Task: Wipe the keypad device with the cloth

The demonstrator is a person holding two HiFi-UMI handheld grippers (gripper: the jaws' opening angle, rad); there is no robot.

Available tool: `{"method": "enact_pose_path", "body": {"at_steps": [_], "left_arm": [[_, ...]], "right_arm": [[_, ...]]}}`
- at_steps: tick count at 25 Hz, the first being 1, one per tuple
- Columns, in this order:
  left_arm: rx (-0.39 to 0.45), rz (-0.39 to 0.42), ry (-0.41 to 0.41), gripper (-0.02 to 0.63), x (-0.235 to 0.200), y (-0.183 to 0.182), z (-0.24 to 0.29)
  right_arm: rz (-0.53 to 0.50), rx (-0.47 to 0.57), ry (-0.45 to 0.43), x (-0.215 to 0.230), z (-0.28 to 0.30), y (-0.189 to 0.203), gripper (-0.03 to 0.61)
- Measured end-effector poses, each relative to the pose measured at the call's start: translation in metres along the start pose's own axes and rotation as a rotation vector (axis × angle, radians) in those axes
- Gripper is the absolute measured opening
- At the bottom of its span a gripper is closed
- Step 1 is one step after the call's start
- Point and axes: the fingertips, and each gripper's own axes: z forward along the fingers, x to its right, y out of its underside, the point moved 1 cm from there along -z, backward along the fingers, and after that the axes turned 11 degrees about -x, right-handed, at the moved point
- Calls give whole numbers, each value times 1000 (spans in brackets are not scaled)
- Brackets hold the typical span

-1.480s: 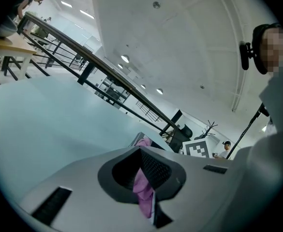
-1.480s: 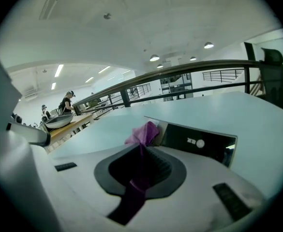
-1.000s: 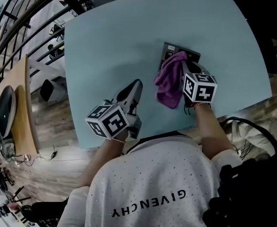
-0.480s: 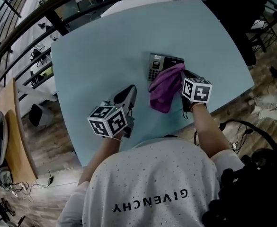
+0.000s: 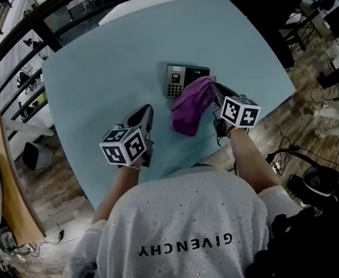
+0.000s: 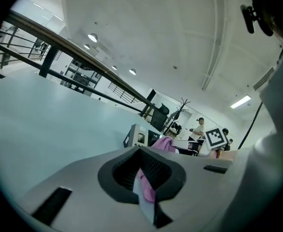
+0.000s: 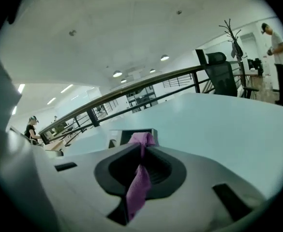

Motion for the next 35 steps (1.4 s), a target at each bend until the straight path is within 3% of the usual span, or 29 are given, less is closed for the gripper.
{"method": "enact_pose_path", "body": {"at_steps": [3, 10, 16, 24, 35], "left_arm": [[-10, -10, -3, 0, -4, 2, 4], [66, 8, 46, 0, 3, -10, 3], [13, 31, 13, 0, 7, -6, 11], [31, 23, 6, 0, 10, -5, 10], [45, 8, 10, 0, 11, -7, 17]], "right_arm": [[-42, 28, -71, -27, 0, -1, 28], [-136, -27, -207, -87, 26, 14, 28], [-155, -86, -257, -112, 51, 23, 28], [-264, -148, -222, -128, 73, 34, 28], [-257, -126, -125, -99, 68, 30, 28]]}}
